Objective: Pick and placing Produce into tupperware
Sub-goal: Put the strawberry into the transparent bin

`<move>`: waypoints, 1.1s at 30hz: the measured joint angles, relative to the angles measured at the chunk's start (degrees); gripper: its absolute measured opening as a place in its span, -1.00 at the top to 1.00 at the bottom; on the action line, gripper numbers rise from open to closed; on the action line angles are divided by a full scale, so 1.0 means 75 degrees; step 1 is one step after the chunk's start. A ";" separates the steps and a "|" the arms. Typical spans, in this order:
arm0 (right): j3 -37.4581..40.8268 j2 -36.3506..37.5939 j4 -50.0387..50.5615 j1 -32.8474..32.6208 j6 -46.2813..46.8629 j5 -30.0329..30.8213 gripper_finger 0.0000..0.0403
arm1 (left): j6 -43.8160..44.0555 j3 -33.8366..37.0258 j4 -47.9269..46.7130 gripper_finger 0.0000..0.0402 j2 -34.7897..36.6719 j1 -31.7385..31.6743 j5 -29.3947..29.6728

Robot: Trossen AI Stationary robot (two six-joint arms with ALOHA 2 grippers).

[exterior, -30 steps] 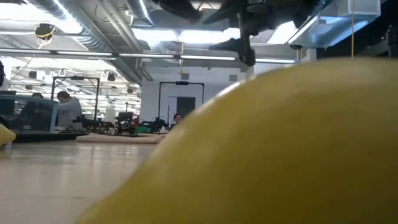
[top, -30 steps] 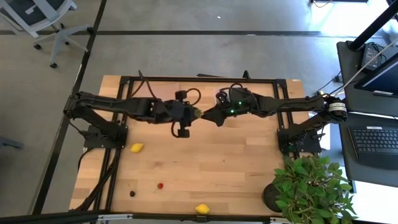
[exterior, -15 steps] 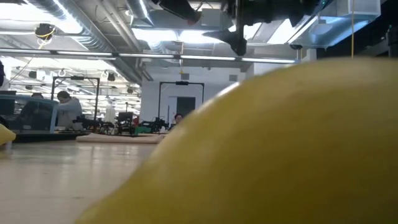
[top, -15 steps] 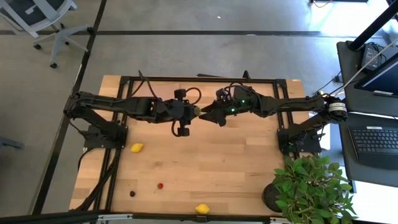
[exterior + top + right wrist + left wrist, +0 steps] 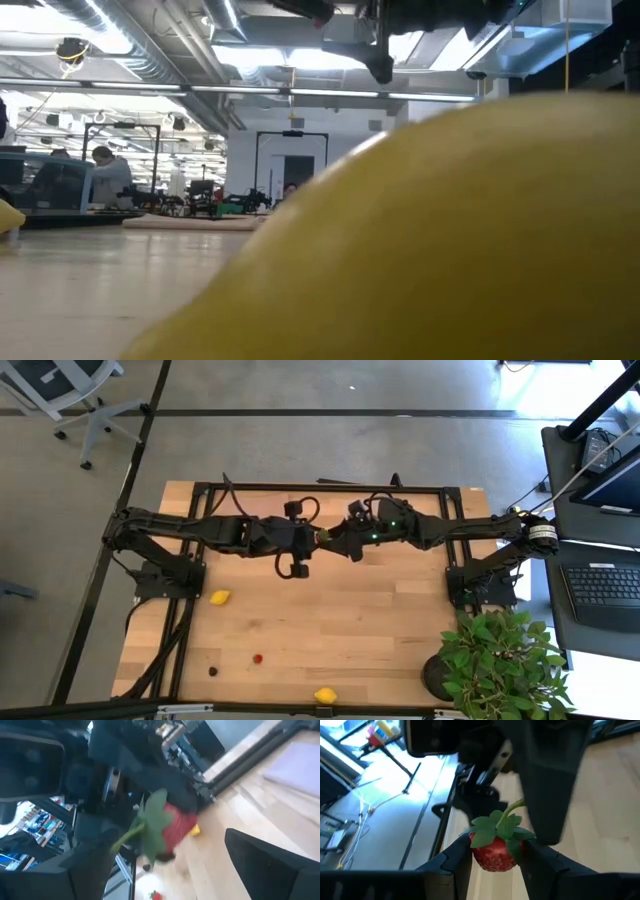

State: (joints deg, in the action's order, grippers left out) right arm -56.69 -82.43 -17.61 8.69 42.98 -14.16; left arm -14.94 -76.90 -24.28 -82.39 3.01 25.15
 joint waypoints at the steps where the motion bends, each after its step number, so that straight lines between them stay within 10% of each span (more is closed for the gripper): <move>1: 0.0000 0.0000 -0.0125 0.0000 0.0000 0.0014 -0.82 | -0.0032 0.0000 0.0094 0.33 0.0000 0.0000 -0.0076; 23: 0.0000 0.0000 -0.0684 -0.0017 0.0239 -0.0131 -0.80 | -0.0289 0.0000 0.0802 0.33 0.0000 0.0000 -0.0286; 33: 0.0000 0.0006 -0.0763 -0.0020 0.0144 -0.0151 -0.27 | -0.0289 0.0000 0.0764 0.36 0.0000 0.0000 -0.0291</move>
State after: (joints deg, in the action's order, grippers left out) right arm -56.69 -82.39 -23.33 8.54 44.06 -15.29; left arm -17.10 -76.90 -18.55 -82.39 3.01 22.97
